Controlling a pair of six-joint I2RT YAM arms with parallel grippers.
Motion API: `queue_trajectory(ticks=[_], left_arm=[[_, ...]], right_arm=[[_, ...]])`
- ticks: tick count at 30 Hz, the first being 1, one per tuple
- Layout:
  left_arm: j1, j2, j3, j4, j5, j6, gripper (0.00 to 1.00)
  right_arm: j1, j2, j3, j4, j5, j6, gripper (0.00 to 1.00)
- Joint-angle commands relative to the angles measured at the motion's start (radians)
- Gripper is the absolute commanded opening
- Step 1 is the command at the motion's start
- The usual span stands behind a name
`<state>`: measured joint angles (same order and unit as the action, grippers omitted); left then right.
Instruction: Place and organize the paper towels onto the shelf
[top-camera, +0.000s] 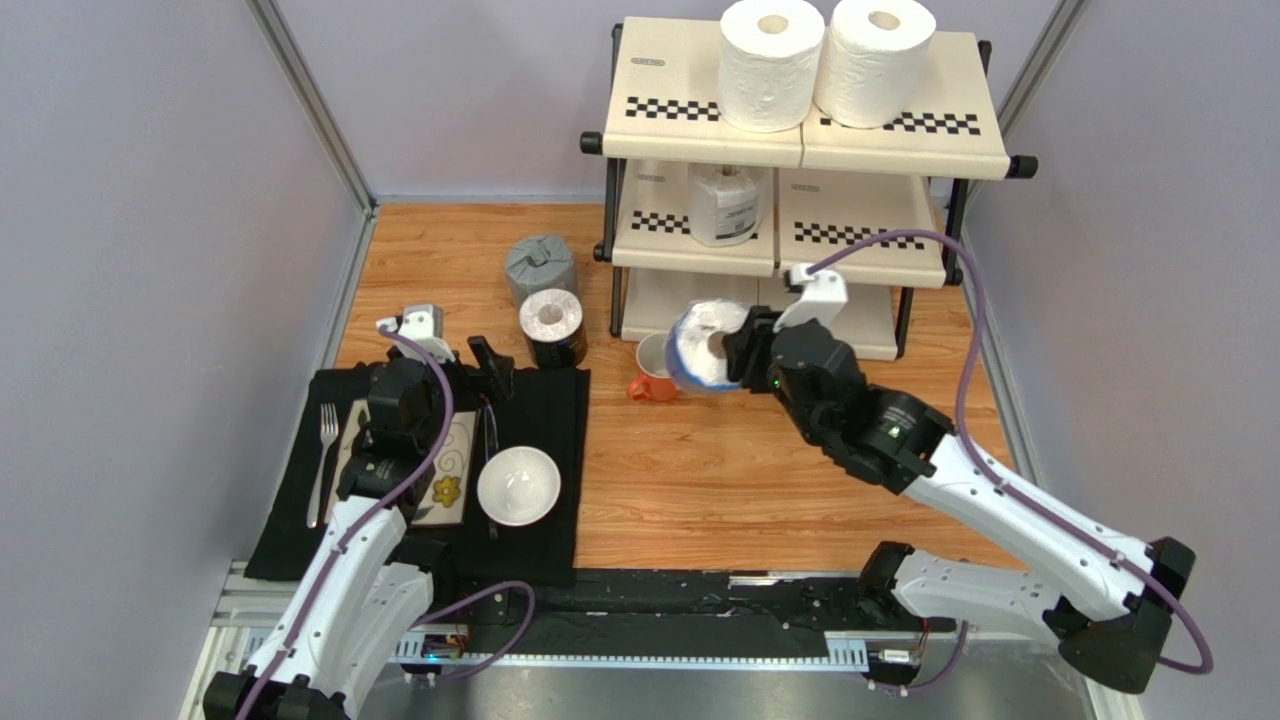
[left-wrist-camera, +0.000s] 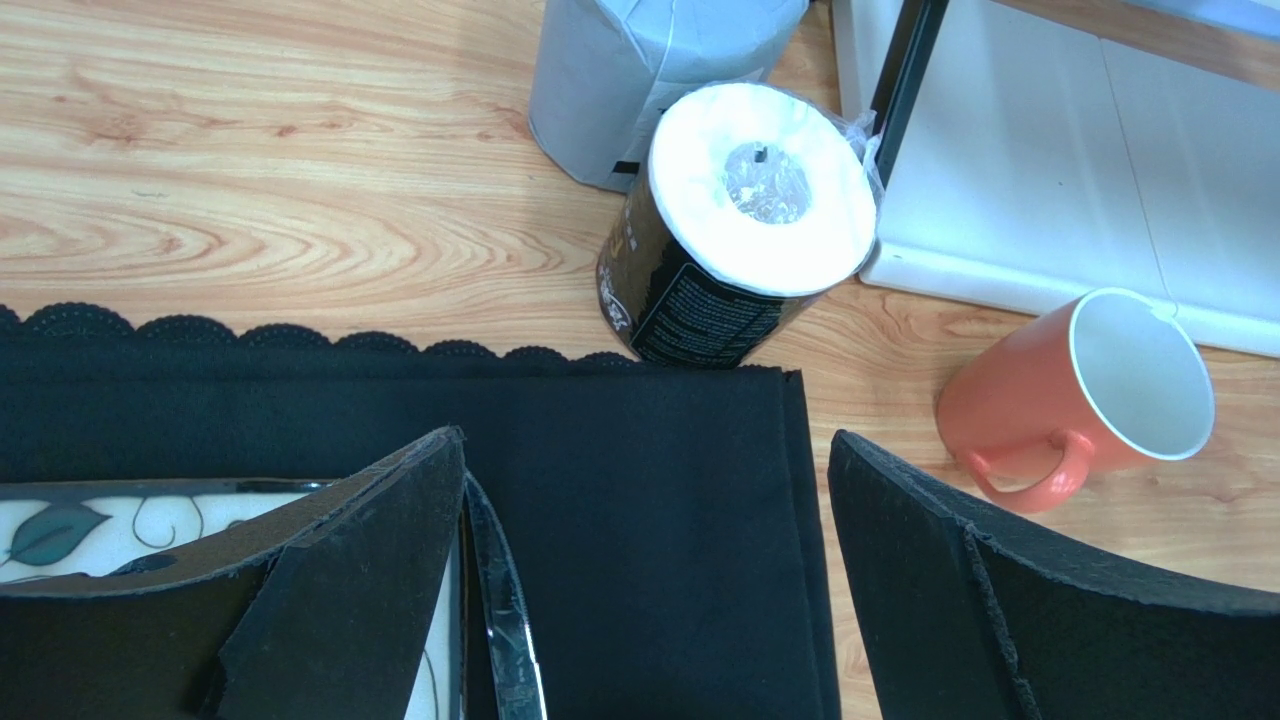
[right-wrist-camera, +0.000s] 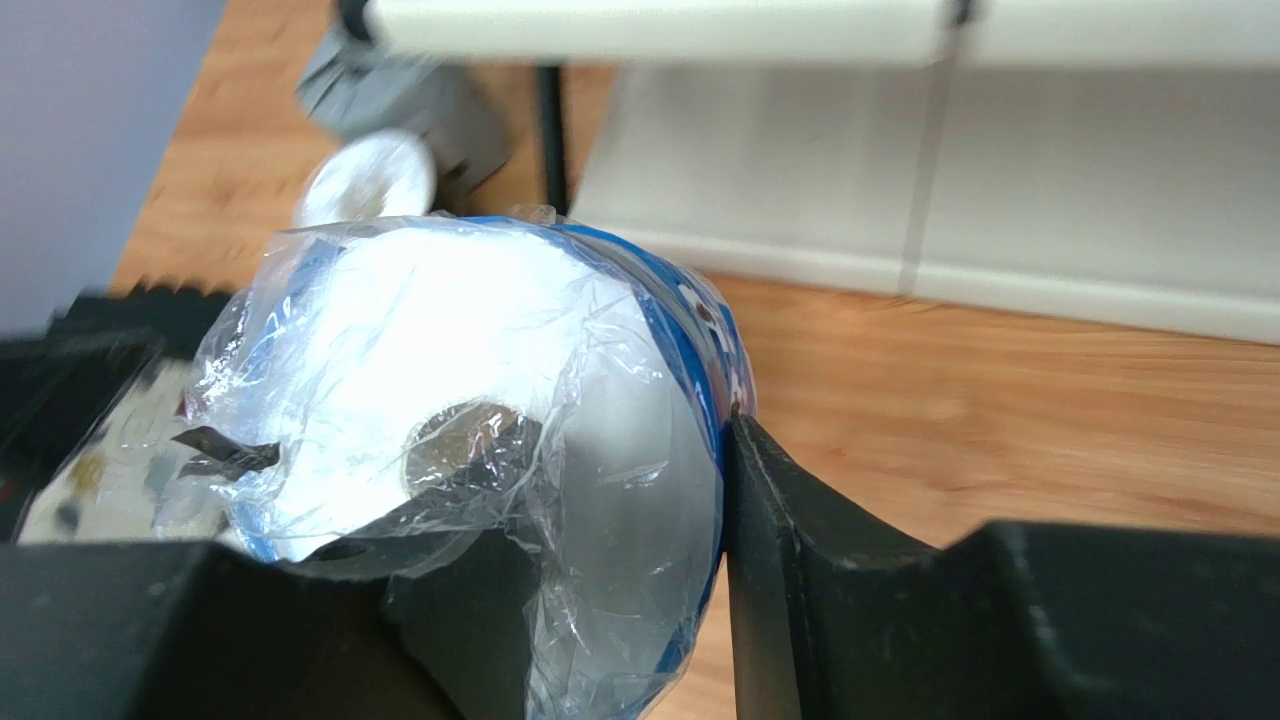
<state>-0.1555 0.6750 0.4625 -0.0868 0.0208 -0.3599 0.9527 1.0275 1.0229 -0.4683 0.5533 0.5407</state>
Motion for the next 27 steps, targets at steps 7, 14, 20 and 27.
queue_trajectory(ticks=[7,14,20,27], left_arm=[[-0.001,-0.008,0.005,0.018,0.001,0.013,0.99],[-0.001,-0.005,0.008,0.027,0.004,0.009,0.99],[0.001,-0.002,0.005,0.033,0.008,0.004,0.99],[-0.001,-0.003,0.004,0.044,0.008,0.003,0.99]], right_arm=[[-0.356,-0.142,0.123,-0.012,0.112,-0.105,0.14],[-0.413,-0.106,0.192,0.069,0.123,-0.153,0.14],[-0.476,-0.046,0.194,0.187,0.102,-0.166,0.13],[-0.548,0.052,0.187,0.327,0.066,-0.177,0.14]])
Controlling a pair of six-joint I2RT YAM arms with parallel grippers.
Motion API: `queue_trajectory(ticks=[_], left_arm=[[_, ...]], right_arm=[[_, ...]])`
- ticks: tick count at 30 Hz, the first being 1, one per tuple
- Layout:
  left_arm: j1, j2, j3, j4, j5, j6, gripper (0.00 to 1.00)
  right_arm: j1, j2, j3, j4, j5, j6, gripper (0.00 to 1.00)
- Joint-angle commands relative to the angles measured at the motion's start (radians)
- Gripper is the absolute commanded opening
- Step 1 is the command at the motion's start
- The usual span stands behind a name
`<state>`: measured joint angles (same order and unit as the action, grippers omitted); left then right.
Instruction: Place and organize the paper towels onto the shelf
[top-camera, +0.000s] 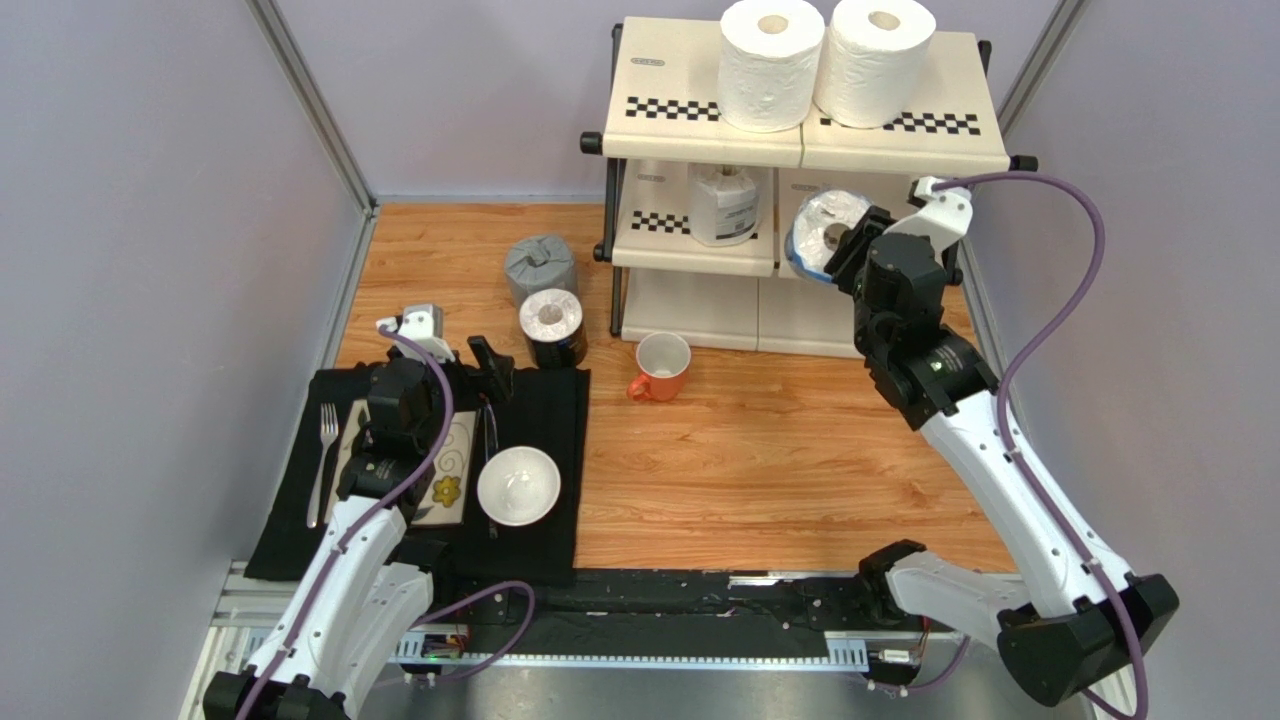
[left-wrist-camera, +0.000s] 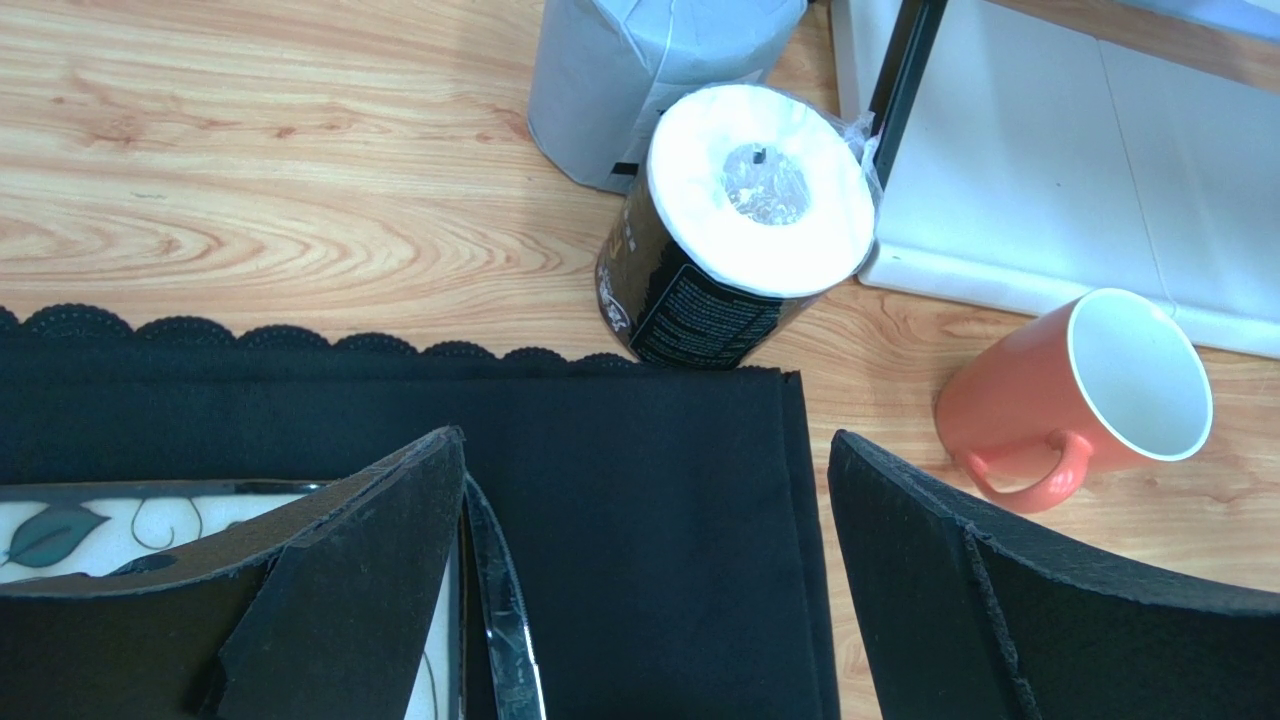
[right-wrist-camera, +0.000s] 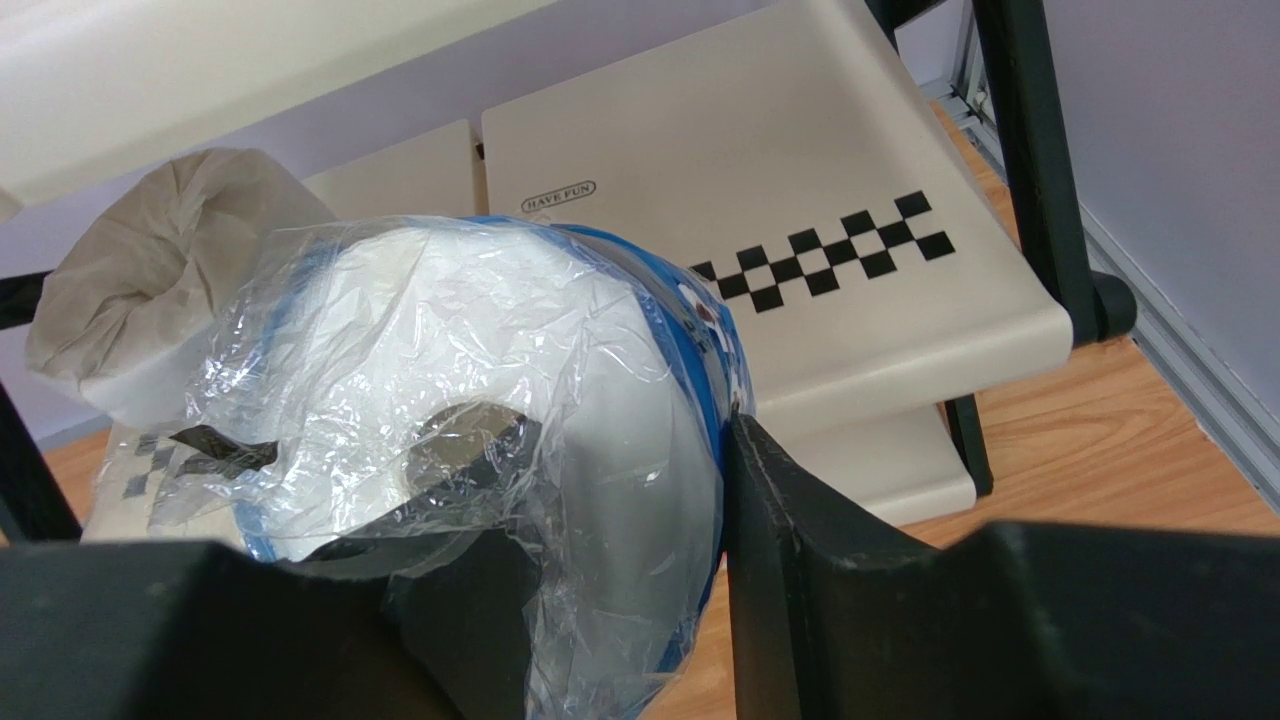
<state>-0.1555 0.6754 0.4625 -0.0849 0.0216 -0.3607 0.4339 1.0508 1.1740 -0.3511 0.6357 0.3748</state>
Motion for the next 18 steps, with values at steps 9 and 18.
queue_trajectory(ticks=[9,18], left_arm=[[-0.001,-0.002,0.005,0.042,0.006,0.006,0.99],[-0.001,0.003,0.004,0.047,0.009,0.0,0.99]], right_arm=[[-0.066,0.101,0.016,0.382,-0.056,-0.022,0.14],[-0.106,0.166,0.015,0.434,-0.082,-0.02,0.14]])
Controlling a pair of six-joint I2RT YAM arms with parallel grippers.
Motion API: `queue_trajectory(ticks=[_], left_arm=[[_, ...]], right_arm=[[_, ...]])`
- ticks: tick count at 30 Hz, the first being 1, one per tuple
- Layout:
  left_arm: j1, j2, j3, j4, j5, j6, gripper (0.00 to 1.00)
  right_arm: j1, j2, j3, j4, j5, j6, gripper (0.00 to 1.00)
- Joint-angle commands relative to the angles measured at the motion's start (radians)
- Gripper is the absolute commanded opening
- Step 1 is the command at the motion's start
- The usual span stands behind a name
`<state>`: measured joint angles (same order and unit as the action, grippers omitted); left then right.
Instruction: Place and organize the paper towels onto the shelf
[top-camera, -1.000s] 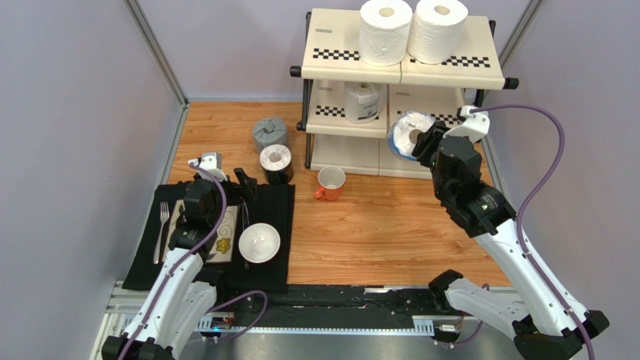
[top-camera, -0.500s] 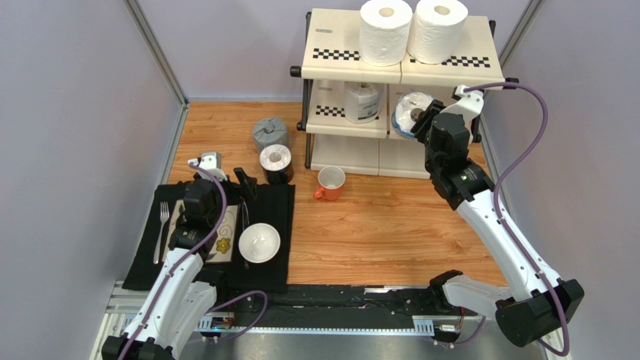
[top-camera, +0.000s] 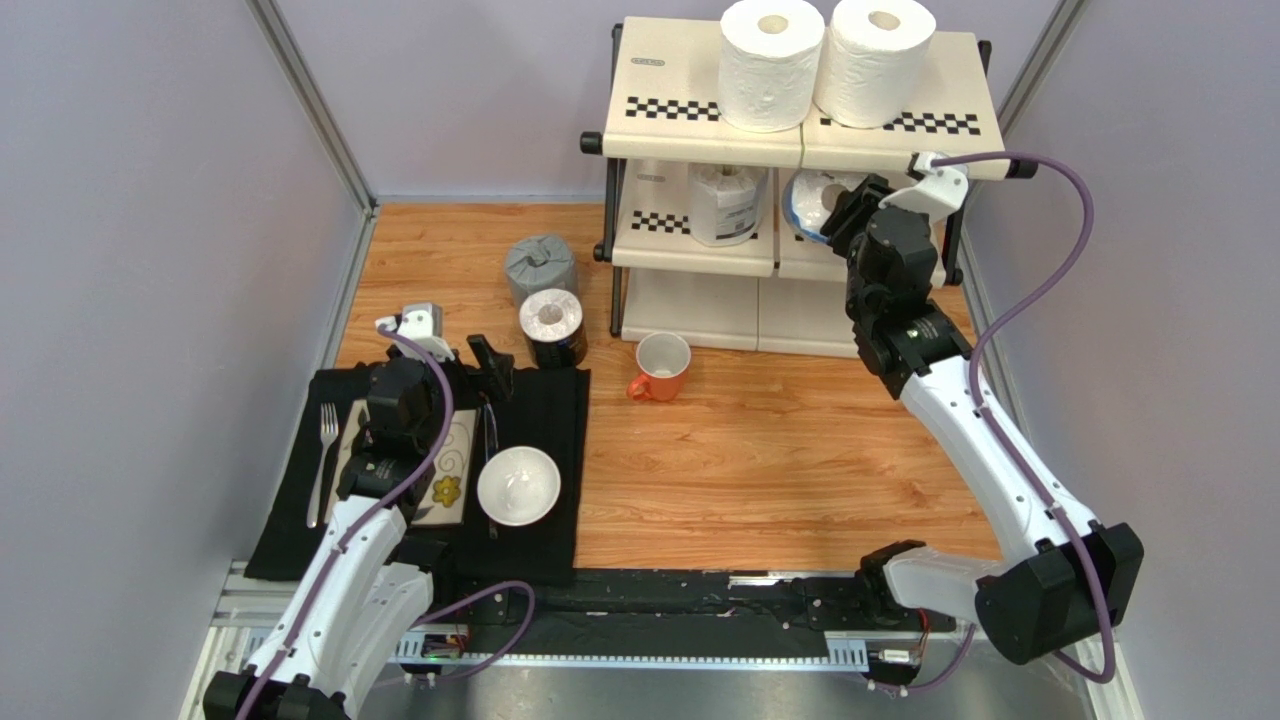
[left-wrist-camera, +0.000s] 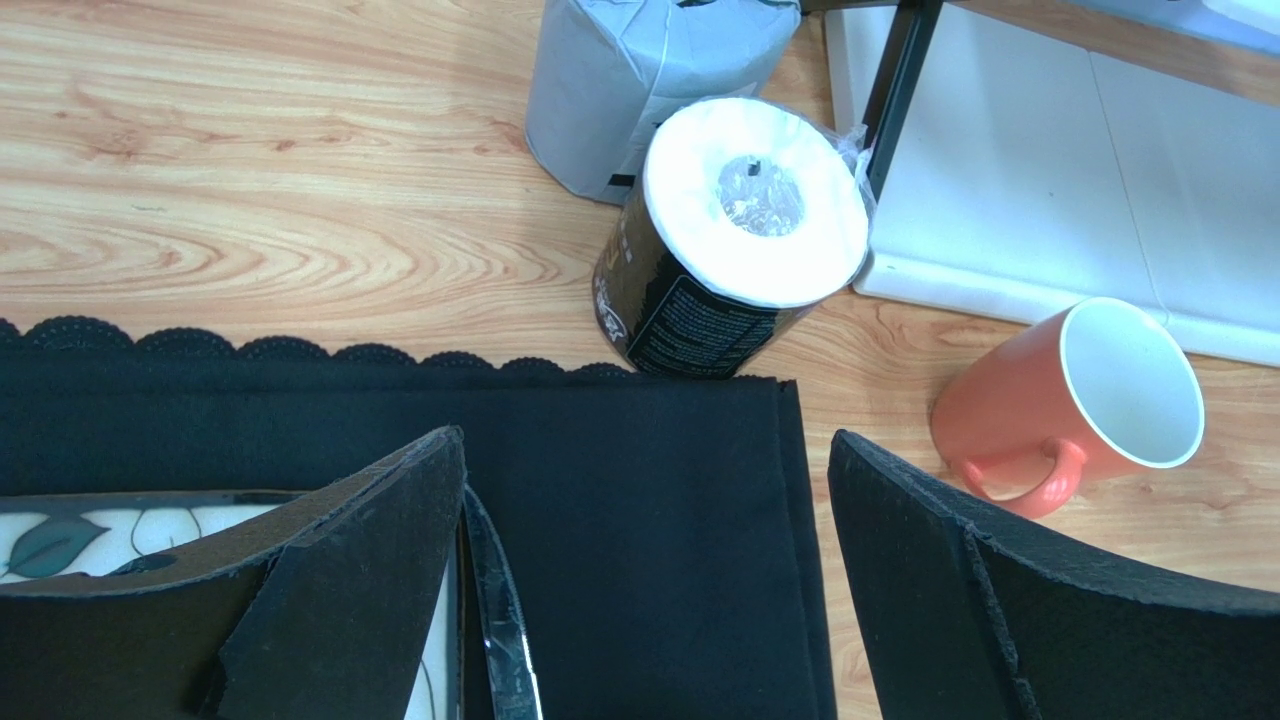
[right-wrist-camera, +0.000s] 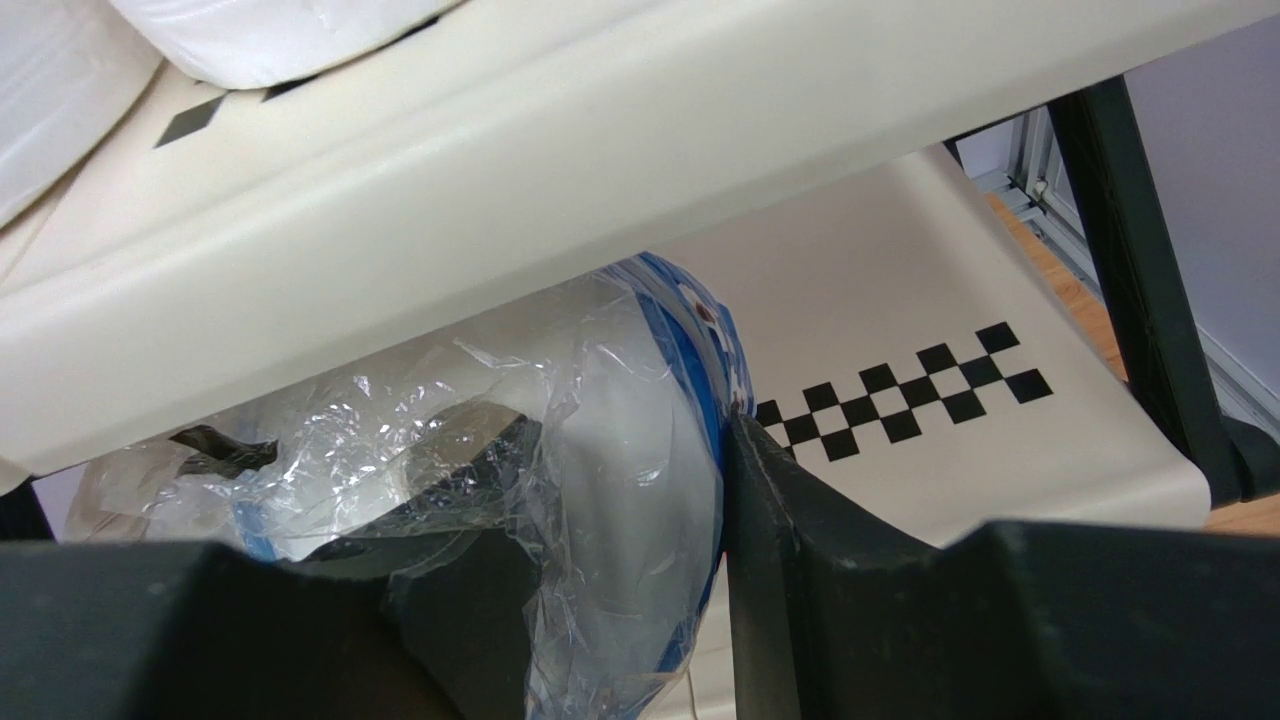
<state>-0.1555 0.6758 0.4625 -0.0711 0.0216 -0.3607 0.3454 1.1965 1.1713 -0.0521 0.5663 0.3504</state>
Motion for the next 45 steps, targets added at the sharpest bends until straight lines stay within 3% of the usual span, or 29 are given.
queue_trajectory(ticks=[1,8,11,12,13,16,21,24,37,45], left_arm=[[-0.001,0.004,0.004,0.034,0.009,0.002,0.99],[-0.001,0.007,0.007,0.033,0.014,0.005,0.99],[-0.001,0.007,0.005,0.031,0.014,0.005,0.99],[-0.001,0.008,0.005,0.033,0.014,0.008,0.99],[0.001,0.01,0.005,0.033,0.012,0.006,0.99],[-0.001,0.015,0.008,0.033,0.015,0.008,0.99],[0.001,0.016,0.01,0.031,0.02,0.005,0.99],[0.001,0.016,0.01,0.03,0.021,0.005,0.99],[-0.001,0.011,0.013,0.037,0.026,-0.004,0.99],[-0.001,-0.102,0.038,0.067,0.072,-0.018,0.99]], right_arm=[[-0.022,0.026,0.019,0.133,-0.013,0.005,0.14],[-0.042,0.074,0.019,0.123,-0.051,0.036,0.15],[-0.045,0.084,0.016,0.123,-0.055,0.048,0.2],[-0.046,0.087,0.016,0.121,-0.057,0.047,0.23],[-0.046,0.092,0.021,0.117,-0.059,0.048,0.36],[-0.051,0.112,0.033,0.097,-0.062,0.055,0.51],[-0.059,0.112,0.031,0.098,-0.072,0.062,0.68],[-0.063,0.106,0.033,0.103,-0.071,0.053,0.73],[-0.103,0.115,0.065,0.136,-0.149,0.039,0.76],[-0.192,0.133,0.077,0.163,-0.289,0.076,0.76]])
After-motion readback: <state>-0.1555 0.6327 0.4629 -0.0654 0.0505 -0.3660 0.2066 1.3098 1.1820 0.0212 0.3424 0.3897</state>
